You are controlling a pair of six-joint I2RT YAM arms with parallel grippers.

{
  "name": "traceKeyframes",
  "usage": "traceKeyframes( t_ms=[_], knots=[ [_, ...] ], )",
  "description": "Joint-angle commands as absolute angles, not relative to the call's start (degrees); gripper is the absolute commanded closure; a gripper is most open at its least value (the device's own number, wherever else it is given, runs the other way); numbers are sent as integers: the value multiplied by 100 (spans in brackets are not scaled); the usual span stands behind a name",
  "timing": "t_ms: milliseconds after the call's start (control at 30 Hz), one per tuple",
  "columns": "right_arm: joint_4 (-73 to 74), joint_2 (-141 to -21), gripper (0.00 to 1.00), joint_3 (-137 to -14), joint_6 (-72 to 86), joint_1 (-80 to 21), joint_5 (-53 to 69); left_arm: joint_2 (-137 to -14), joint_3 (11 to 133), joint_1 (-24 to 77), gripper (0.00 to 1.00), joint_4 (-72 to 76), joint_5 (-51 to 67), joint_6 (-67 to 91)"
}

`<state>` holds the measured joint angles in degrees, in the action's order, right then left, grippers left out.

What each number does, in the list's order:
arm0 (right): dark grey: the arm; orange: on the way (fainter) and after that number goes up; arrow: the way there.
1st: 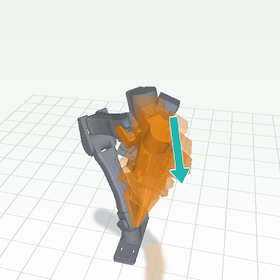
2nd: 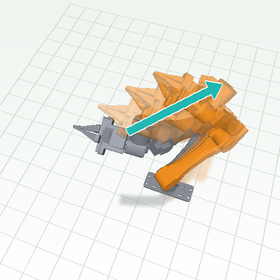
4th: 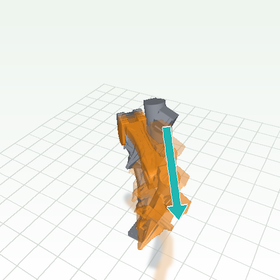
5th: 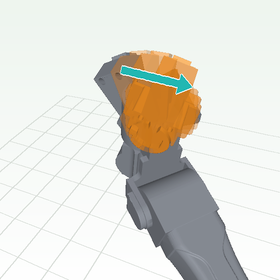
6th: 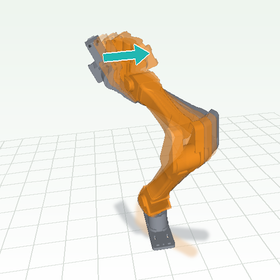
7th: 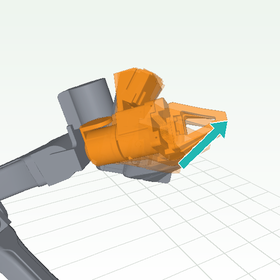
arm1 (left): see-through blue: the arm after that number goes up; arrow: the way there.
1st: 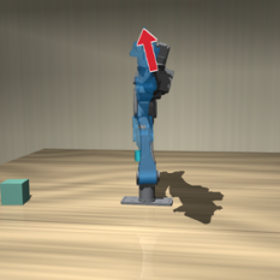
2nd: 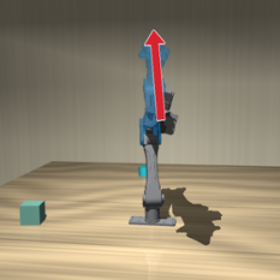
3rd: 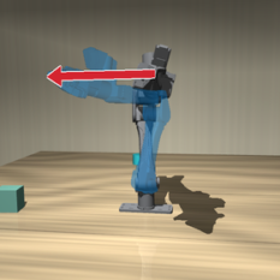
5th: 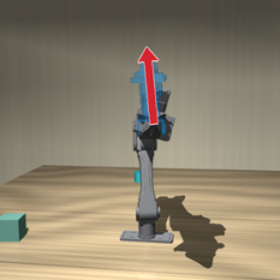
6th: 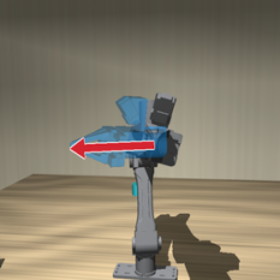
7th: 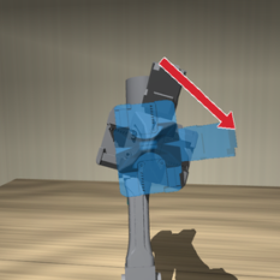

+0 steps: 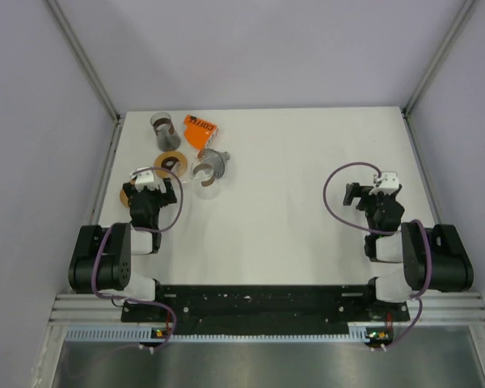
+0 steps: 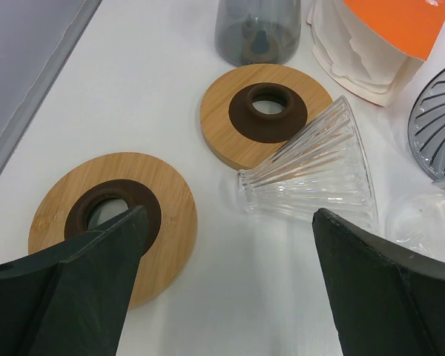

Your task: Place the coffee filter in the dripper

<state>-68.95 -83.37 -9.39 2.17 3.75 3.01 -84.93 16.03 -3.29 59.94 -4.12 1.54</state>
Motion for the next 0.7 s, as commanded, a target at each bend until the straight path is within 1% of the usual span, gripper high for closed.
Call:
traceKeyframes(
  t_ms=[0,433,500,567,600,667],
  knots=[
    [-7014,-8341,1,-1046,255,316,316,-8481,1714,-325,1,6249,-387,202],
    [-7074,-8332,2,-1002,281,316,316,-8464,1696,-325,1,6258,-387,202],
    [-7006,-8044,3,-967,255,316,377,-8333,1722,-325,1,6154,-378,185],
    [-6174,-7518,4,-1115,159,308,605,-8000,1958,-334,1,5506,-361,211],
    [-5683,-7262,5,-1264,106,316,815,-7815,2143,-325,1,4945,-308,220],
    [-4366,-6699,6,-1790,454,308,844,-7595,2582,-334,1,4100,-133,141]
  ],
)
